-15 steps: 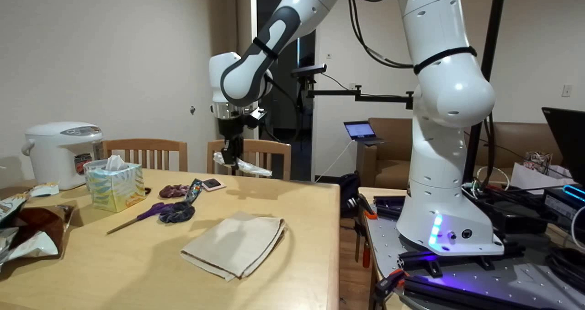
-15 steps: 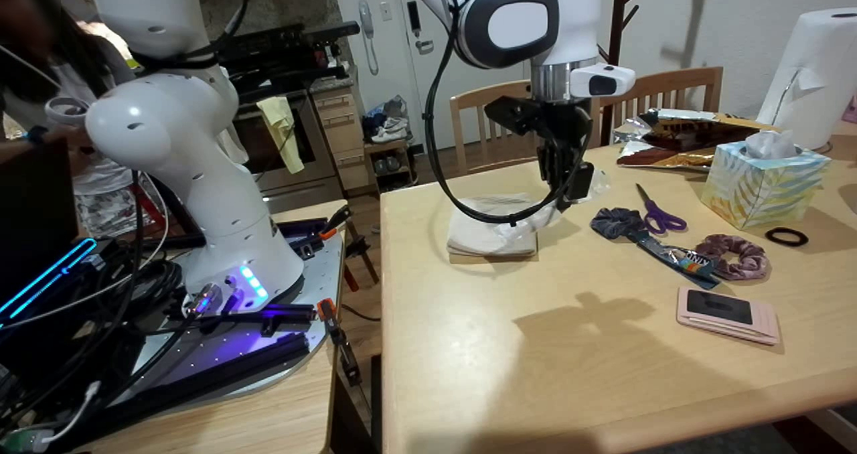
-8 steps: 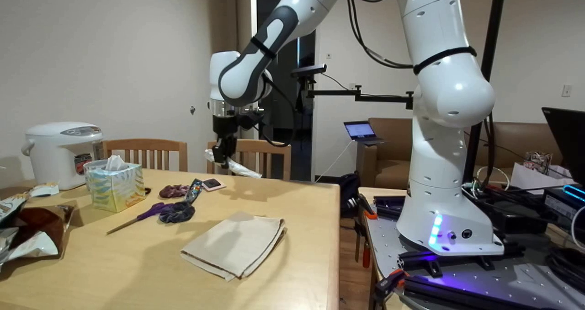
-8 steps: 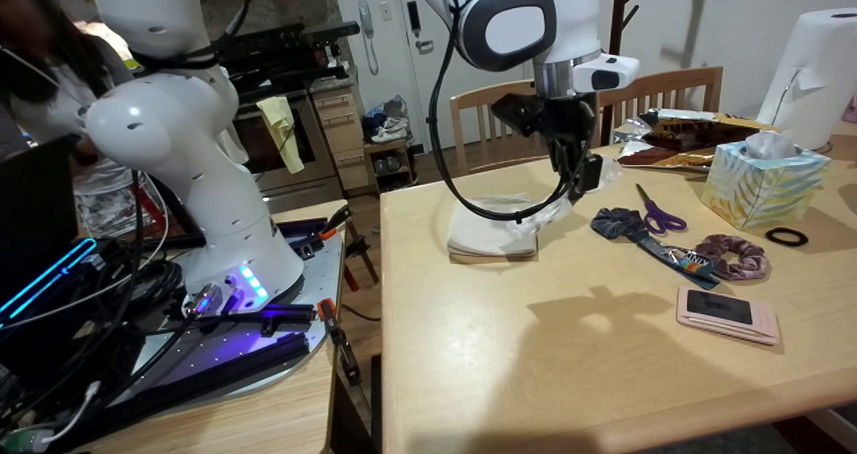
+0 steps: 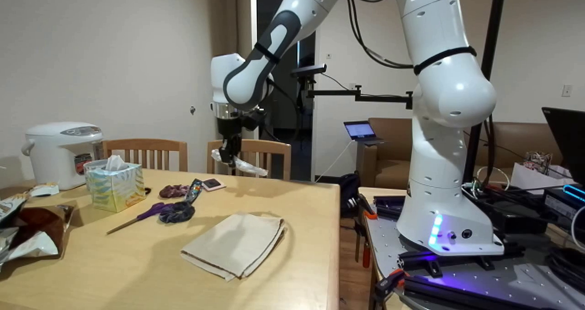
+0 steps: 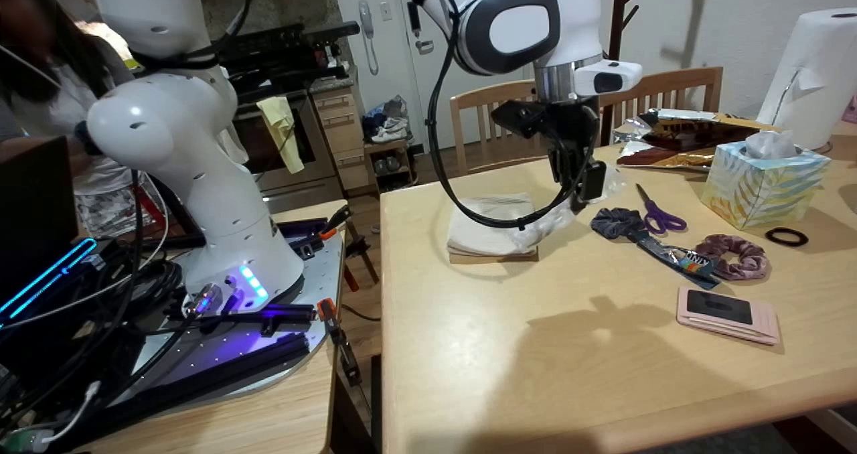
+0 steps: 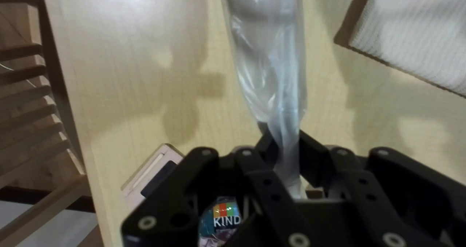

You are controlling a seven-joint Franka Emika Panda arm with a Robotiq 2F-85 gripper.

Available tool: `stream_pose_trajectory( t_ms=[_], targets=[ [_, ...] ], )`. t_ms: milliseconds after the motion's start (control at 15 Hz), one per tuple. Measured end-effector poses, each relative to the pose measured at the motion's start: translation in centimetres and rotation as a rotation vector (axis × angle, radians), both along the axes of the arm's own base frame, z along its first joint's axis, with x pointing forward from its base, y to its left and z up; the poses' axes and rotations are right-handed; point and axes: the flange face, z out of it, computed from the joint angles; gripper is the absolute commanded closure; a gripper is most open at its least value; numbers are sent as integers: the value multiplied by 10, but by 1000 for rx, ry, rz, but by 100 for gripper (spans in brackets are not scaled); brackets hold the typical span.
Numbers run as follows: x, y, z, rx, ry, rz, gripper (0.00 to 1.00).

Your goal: Move the plastic spoon forward then wipe the table with the cloth.

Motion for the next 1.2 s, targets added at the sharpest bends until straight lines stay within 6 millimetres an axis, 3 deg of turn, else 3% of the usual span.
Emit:
stream_pose_trajectory(
  t_ms=[267,733,800,1200],
  targets=[
    [-7,-9,-4,-56,59,-6,96],
    [-7,-2,-5,-55,68,5,97],
    [-6,0,-5,-53,68,9,88],
    [-6,0,-5,-52,68,10,88]
  ],
)
